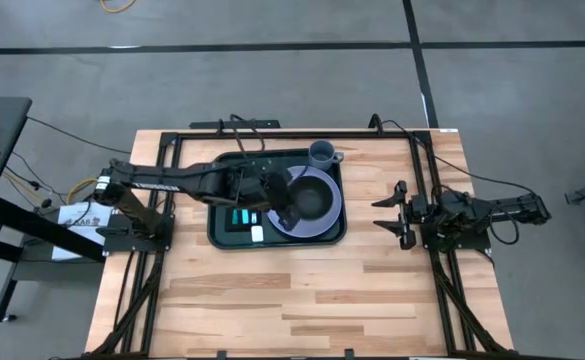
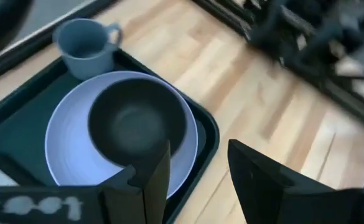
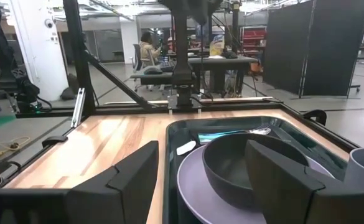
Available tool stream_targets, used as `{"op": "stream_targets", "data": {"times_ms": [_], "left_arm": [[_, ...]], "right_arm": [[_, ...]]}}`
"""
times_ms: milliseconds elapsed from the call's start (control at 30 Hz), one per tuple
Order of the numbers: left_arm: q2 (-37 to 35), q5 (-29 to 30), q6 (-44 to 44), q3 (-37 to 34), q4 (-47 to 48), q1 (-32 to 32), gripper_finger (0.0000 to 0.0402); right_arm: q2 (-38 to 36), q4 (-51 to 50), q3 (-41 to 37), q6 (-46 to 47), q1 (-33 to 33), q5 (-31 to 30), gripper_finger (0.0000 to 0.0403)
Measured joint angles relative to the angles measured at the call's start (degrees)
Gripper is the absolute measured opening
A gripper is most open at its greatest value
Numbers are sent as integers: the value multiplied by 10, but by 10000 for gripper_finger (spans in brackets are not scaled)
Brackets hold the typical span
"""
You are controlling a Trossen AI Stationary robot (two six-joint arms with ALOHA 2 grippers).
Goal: Set up tray
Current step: Return to Home Position
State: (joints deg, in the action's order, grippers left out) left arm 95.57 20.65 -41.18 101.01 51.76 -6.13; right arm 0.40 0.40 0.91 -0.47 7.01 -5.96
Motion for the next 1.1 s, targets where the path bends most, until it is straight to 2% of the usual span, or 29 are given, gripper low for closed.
{"op": "stream_targets", "data": {"times_ms": [133, 200, 367, 467, 667, 767, 933, 1100], "left_arm": [[-9, -43, 90, -44, -34, -15, 149], [-24, -79, 132, -88, -88, -24, 149], [-74, -155, 209, -241, -228, -52, 149], [-115, -174, 226, -331, -317, -70, 149], [-211, -175, 234, -554, -605, -118, 149], [-244, -181, 220, -626, -713, -134, 149], [-328, -207, 214, -725, -784, -147, 149], [-436, -209, 216, -817, -789, -151, 149]], "right_arm": [[0, 0, 0, 0, 0, 0, 230], [0, 0, 0, 0, 0, 0, 230], [0, 0, 0, 0, 0, 0, 230], [0, 0, 0, 0, 0, -1, 230], [0, 0, 0, 0, 0, -1, 230], [0, 0, 0, 0, 0, -1, 230], [0, -1, 0, 0, 0, -1, 230], [0, 0, 0, 0, 0, -1, 230]]}}
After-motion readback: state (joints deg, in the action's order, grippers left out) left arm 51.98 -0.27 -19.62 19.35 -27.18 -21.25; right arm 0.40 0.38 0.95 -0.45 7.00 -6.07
